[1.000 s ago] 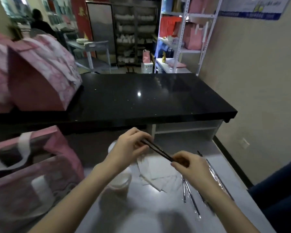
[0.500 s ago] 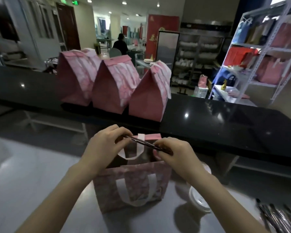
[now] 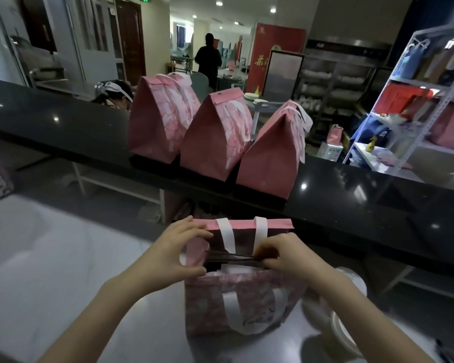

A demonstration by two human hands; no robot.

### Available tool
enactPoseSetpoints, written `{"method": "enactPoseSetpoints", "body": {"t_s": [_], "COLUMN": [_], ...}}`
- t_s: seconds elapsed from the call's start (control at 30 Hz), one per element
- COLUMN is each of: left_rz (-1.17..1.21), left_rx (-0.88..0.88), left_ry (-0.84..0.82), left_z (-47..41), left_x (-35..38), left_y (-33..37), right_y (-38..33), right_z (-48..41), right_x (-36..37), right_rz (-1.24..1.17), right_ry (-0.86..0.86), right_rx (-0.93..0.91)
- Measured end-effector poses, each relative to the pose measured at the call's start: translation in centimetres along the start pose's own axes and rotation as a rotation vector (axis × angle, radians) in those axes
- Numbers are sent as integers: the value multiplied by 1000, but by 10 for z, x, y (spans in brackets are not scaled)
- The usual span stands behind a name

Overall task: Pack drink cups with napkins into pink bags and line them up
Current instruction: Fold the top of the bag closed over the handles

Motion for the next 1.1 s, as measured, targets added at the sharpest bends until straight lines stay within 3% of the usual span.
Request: {"method": "enactPoseSetpoints", "body": {"t_s": [0.2,0.4,0.53,0.67,0.8,1.1], "left_rz": [17,-39,-12,-105,-142,-143], "left_rx": [-54,-91,-119,-123,-160,-197], "left_ry": [5,67,4,-104,-82,106], "left_z": [10,5,1,-8,-24,-28], "left_x": [0,-2,6,17,16,13], "left_y": [-3,8,10,5,-7,-12], "right_y": [15,13,2,-4,11,36], "right_z": [3,0,5,6,-9,-11], "right_x": [-3,13,-11,-38,-53,-59], "right_rz": [81,5,12,211,311,-5], "right_ry": [-49,-122,78,276,342,337], "right_rx": [2,-76,-250,-362,-248,-147]}}
Point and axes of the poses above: each hand's wrist, its own z-axis away from the middle knuckle, its own x-axis out of the palm, y = z × x, the point moved 10 cm from there along -z, towards the middle knuckle, and after that the axes turned 10 degrees about -z, right-handed, at the moved point
